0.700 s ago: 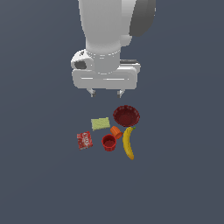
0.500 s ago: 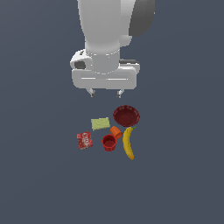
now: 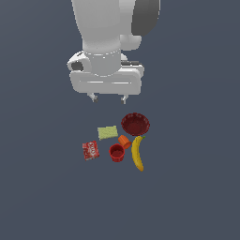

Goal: Pick up a designated object from a clutter of objects.

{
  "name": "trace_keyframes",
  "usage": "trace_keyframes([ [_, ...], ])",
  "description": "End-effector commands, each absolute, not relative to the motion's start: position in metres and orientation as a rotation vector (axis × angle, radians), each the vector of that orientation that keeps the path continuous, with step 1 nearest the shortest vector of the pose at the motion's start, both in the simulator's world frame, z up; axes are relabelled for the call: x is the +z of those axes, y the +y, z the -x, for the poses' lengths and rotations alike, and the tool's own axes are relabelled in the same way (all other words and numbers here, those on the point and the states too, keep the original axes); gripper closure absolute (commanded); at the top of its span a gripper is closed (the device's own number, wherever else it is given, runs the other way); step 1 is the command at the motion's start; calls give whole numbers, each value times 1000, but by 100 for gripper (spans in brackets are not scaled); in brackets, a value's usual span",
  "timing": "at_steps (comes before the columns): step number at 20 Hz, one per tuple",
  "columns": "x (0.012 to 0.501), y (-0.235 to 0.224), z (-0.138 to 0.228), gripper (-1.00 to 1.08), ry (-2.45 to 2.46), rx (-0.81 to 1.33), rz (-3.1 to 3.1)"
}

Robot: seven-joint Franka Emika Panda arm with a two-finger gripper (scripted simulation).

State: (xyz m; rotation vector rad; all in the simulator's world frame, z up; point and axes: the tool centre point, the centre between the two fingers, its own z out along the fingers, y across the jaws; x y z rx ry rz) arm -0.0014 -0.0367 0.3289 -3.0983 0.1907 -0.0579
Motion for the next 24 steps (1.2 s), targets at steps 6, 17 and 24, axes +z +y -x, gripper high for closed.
trace_keyframes([
  [6,312,-44,-6,-92,146,-55,3104],
  [17,231,-82,-31,-92,-67,-40,3121],
  [24,153,-116,-40,-92,-263,-23,3122],
])
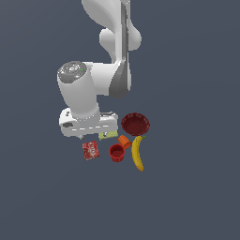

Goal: Pick up a designated object from a clutter of objects.

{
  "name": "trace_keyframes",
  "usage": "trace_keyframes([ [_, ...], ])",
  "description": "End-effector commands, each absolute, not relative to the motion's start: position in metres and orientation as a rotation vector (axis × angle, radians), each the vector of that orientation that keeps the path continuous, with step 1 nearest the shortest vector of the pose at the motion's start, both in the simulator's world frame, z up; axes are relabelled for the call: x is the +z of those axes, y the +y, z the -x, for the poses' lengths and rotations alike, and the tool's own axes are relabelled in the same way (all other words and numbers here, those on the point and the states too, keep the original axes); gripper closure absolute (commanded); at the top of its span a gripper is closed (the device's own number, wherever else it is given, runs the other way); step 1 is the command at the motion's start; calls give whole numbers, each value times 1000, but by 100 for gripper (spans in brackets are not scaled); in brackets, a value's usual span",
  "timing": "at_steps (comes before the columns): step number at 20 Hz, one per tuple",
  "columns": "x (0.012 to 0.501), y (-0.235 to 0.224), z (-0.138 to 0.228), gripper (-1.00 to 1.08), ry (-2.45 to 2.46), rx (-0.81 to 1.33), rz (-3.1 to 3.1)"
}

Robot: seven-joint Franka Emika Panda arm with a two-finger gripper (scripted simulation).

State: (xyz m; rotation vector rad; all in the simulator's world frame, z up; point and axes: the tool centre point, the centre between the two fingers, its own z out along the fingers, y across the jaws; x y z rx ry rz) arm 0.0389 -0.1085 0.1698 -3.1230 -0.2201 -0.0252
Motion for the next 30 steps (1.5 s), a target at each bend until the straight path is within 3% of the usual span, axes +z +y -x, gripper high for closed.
trace_keyframes([
  [1,143,-120,-40,-92,-288,-20,3121],
  [10,80,-145,-35,-92,-444,-4,3109],
  [30,25,-151,-32,-92,-479,0,3105],
])
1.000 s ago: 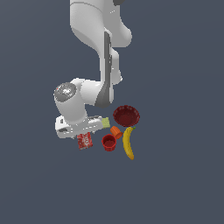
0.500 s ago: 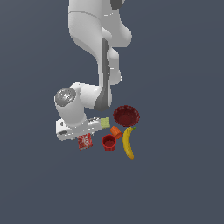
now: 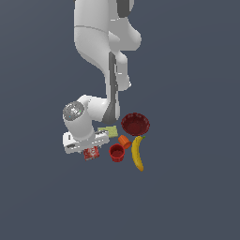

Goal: Pick up a designated object from a clutter of objects.

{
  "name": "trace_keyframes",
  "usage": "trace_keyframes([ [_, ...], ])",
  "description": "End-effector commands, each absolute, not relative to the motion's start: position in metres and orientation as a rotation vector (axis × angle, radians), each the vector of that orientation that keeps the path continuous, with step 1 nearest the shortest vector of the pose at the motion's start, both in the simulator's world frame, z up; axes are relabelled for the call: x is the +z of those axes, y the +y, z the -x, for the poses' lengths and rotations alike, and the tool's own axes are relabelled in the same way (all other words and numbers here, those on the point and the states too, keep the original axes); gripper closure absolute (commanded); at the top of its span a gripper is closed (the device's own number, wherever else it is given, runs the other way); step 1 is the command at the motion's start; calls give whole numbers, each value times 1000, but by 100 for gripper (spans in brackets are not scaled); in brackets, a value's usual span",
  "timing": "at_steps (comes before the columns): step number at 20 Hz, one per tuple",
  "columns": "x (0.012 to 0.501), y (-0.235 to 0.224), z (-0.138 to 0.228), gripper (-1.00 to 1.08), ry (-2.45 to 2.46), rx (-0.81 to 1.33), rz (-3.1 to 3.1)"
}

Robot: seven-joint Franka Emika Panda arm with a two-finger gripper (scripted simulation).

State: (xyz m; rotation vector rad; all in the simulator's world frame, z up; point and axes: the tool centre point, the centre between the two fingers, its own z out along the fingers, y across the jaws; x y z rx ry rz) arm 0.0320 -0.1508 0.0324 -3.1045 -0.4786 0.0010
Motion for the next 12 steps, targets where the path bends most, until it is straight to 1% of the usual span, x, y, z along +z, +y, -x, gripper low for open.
trace_keyframes([
  [1,22,-151,-32,-92,-480,0,3105],
  [6,15,-151,-33,-92,-481,0,3105],
  [7,15,-151,-33,108,-481,0,3105],
  [12,15,-151,-33,108,-481,0,3105],
])
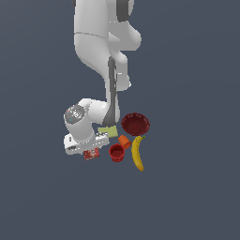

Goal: Pick up a designated object from a clutter of objects.

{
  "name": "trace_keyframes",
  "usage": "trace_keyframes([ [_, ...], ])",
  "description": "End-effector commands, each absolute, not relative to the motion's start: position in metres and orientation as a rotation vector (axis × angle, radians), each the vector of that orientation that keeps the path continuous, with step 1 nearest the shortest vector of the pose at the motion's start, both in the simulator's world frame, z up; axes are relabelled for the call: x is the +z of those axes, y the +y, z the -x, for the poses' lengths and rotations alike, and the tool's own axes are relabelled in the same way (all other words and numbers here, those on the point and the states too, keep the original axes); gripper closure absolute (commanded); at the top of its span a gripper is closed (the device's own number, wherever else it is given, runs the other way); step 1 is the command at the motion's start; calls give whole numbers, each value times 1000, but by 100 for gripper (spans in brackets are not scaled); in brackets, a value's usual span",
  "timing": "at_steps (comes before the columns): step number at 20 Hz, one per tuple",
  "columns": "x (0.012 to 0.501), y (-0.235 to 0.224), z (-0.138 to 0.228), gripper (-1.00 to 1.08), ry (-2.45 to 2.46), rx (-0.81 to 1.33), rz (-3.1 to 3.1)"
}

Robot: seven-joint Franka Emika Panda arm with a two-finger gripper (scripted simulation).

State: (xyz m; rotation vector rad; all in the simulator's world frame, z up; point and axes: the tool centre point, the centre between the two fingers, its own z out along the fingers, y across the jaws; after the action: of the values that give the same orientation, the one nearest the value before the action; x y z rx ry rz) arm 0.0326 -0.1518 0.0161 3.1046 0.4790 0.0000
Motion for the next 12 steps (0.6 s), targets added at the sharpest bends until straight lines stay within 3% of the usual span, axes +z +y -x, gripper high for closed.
trace_keyframes([
  [1,15,-151,-33,108,481,0,-3105],
  [12,29,-138,-35,108,479,0,-3104],
])
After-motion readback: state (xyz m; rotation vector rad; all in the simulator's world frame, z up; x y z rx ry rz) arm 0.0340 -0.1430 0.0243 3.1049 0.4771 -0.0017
